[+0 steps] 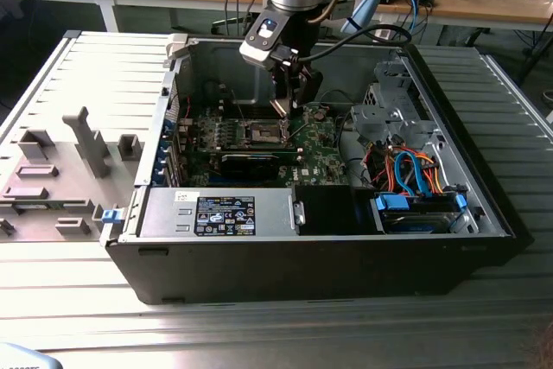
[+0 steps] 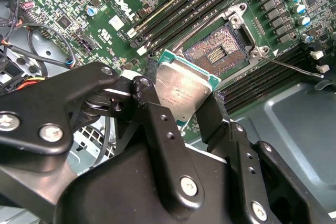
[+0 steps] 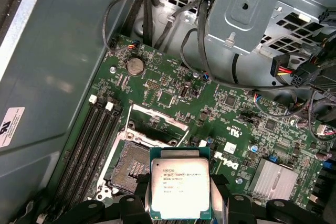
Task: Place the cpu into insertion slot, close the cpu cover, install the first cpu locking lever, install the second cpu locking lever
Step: 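Place the cpu into insertion slot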
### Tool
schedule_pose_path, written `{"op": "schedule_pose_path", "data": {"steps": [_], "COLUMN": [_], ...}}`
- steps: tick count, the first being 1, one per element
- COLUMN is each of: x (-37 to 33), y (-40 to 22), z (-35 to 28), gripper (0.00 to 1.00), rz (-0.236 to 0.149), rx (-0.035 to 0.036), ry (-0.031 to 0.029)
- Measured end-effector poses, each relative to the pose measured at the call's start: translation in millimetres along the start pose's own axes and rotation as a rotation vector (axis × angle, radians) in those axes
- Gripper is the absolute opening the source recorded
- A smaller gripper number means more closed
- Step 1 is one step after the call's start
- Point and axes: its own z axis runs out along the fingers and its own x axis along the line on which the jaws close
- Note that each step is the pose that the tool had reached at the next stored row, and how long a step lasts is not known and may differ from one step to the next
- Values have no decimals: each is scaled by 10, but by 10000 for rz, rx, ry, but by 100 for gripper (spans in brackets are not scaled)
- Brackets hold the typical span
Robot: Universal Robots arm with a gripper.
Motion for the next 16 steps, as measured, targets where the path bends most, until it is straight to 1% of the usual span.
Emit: {"op": "schedule_pose_path", "data": {"steps": [10, 16], "x": [0, 0], "y": [-1, -1], "z": [0, 0], "gripper": [55, 55], "rz": [2, 200], "rx": [1, 9], "ry": [0, -5]}}
